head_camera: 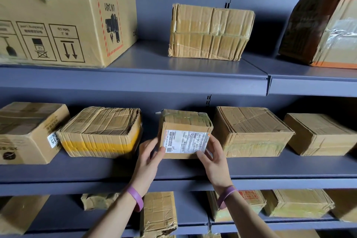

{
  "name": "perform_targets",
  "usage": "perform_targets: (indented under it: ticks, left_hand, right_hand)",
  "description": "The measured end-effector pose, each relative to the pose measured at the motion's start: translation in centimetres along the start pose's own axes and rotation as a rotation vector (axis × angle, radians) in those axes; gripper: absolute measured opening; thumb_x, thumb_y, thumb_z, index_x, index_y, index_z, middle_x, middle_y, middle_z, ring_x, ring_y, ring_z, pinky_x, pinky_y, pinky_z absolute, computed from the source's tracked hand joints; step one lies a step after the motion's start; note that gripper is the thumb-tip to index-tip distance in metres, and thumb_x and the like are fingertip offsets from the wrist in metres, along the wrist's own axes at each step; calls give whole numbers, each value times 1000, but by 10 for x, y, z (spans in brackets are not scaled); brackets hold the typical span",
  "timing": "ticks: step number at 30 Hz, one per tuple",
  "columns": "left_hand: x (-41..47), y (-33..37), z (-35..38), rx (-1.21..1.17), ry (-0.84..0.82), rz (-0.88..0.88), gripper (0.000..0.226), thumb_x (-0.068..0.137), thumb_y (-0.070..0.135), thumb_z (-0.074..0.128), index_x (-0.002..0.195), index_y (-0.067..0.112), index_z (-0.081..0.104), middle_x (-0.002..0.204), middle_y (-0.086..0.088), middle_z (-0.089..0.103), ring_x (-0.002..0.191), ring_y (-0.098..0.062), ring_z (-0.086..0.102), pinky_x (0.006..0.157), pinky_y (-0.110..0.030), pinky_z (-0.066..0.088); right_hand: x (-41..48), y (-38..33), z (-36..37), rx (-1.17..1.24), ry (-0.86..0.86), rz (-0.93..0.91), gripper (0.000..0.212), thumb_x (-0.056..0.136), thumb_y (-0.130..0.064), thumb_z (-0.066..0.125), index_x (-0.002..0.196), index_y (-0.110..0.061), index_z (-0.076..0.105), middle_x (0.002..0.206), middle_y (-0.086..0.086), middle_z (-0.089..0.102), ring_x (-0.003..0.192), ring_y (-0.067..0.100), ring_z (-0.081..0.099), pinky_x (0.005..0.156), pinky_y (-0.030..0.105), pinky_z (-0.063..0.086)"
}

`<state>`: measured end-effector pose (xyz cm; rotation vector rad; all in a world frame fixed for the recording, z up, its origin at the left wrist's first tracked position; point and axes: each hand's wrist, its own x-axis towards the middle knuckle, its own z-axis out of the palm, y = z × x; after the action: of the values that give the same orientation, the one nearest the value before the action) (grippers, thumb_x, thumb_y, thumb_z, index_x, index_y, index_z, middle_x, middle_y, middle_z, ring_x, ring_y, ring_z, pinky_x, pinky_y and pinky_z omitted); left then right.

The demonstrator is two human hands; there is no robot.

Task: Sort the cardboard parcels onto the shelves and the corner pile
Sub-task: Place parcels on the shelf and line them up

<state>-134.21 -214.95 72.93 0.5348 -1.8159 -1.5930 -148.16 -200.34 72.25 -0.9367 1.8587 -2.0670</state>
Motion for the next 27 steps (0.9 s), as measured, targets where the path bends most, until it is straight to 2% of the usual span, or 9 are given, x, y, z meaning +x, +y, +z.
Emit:
perform_targets:
  ticks: [4,6,8,12,17,19,21,24,27]
  left_hand:
    - [5,-7,-4,-17,33,-12,34,99,20,58,128,37,63,132,2,56,119,-4,55,102,-23,42]
    - [4,-7,-3,-26,49,1,35,98,10,59,125,30,66,128,-1,57,117,-6,58,104,-27,44]
    - [4,-6,-2,-44,48,16,32,96,8,62,124,22,68,126,-4,59,115,-8,60,105,-28,46]
    - [2,3,0,-55,-12,-12,44,81,49,61,116,24,71,122,0,65,113,-10,61,99,-28,45]
    - [0,9,3,-121,7,-37,41,80,63,44,91,30,66,95,13,69,92,-5,60,87,-24,42]
    - [-2,12,4,-77,51,-31,39,76,64,47,78,25,55,73,21,56,71,0,49,73,-20,39]
    - [-3,13,3,-71,71,-15,38,73,60,57,80,23,56,74,13,57,72,-4,50,69,-15,39]
    - [-5,13,2,-102,1,-64,36,77,39,68,102,14,63,95,-1,69,91,-7,63,78,-12,45]
    - [-1,5,5,66,39,-92,14,87,2,65,96,11,59,92,2,69,89,-7,66,78,-18,49]
  right_hand:
    - [0,-1,0,16,-31,9,52,80,13,71,123,-10,53,115,-4,71,110,8,64,90,19,48]
    - [-1,-5,0,43,-20,23,53,77,-10,81,121,-8,53,111,-4,71,104,9,65,88,21,49]
    - [-3,-9,2,86,13,39,55,78,-41,72,117,-7,53,102,-6,69,97,8,61,90,23,47]
    - [-4,-10,2,112,56,52,62,80,-74,57,108,-20,59,101,-1,62,98,16,55,100,41,44]
    - [-1,-7,4,152,77,51,34,85,-42,61,101,-12,55,89,-15,61,90,9,54,97,40,44]
    - [-1,-5,3,167,55,56,16,94,-18,56,107,-9,54,94,-13,65,94,9,58,92,30,47]
    - [-2,-5,2,165,22,55,23,95,-4,51,117,-8,54,107,-9,70,105,9,61,90,21,48]
    - [-2,-6,1,67,-14,33,40,84,1,48,122,-10,53,111,-10,70,106,1,61,89,16,47]
    - [0,2,3,-51,-15,31,45,77,9,49,114,-14,53,105,0,67,98,6,62,88,21,48]
